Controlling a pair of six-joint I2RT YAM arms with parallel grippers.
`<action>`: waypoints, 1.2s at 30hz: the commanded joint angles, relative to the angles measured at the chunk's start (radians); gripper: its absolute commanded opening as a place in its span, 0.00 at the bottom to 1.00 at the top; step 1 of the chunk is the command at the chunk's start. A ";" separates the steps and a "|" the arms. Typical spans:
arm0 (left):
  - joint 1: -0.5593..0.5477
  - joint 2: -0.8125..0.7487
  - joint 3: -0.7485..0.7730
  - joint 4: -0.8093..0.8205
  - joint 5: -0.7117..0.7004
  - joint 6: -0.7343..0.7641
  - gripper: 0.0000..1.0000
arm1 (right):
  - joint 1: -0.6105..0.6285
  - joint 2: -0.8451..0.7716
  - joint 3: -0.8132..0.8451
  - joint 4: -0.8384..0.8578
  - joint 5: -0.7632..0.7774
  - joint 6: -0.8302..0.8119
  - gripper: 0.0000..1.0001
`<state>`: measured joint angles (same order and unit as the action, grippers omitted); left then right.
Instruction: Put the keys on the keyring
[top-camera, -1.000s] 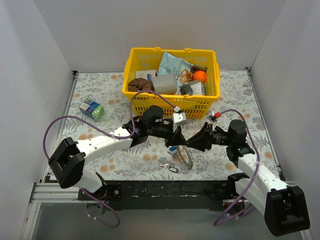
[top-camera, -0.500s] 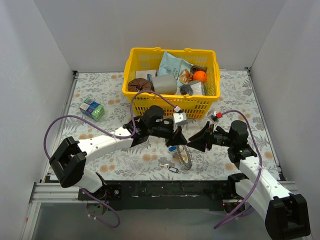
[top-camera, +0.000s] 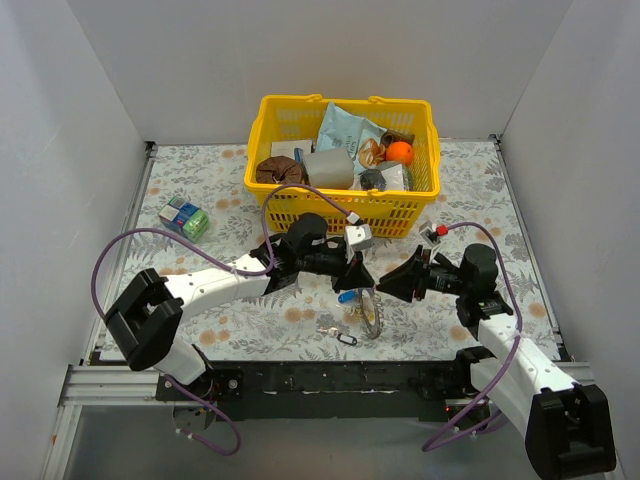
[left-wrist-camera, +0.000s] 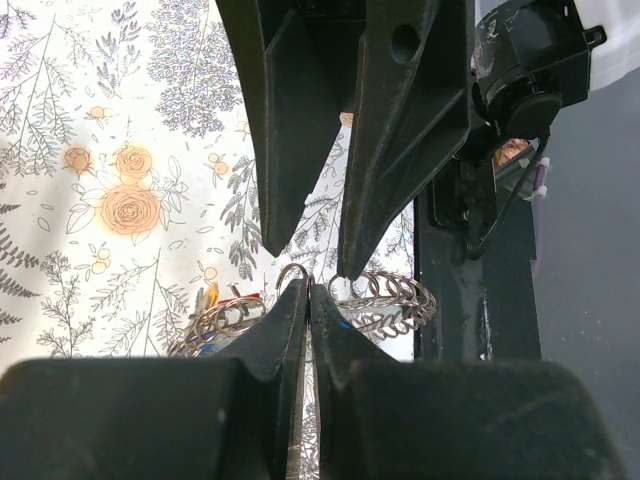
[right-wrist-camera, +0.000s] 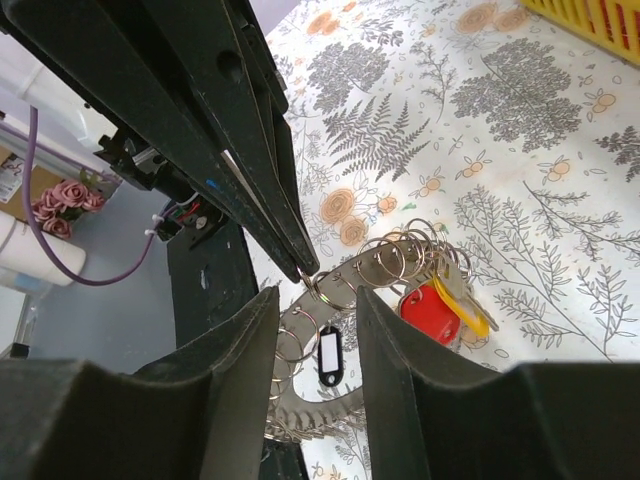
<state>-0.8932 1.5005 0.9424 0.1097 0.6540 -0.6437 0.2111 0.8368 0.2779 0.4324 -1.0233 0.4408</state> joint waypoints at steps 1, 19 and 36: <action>0.014 0.001 -0.002 0.050 0.015 -0.013 0.00 | -0.013 -0.012 -0.005 0.039 -0.014 0.003 0.46; 0.030 0.018 0.013 0.038 0.035 -0.014 0.00 | -0.018 -0.064 0.063 -0.159 -0.003 -0.080 0.47; 0.033 0.029 0.041 0.018 0.076 -0.020 0.00 | -0.016 -0.001 0.012 0.012 -0.093 0.010 0.66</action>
<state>-0.8658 1.5215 0.9432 0.1337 0.6945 -0.6621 0.1963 0.8288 0.2993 0.3237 -1.0786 0.4015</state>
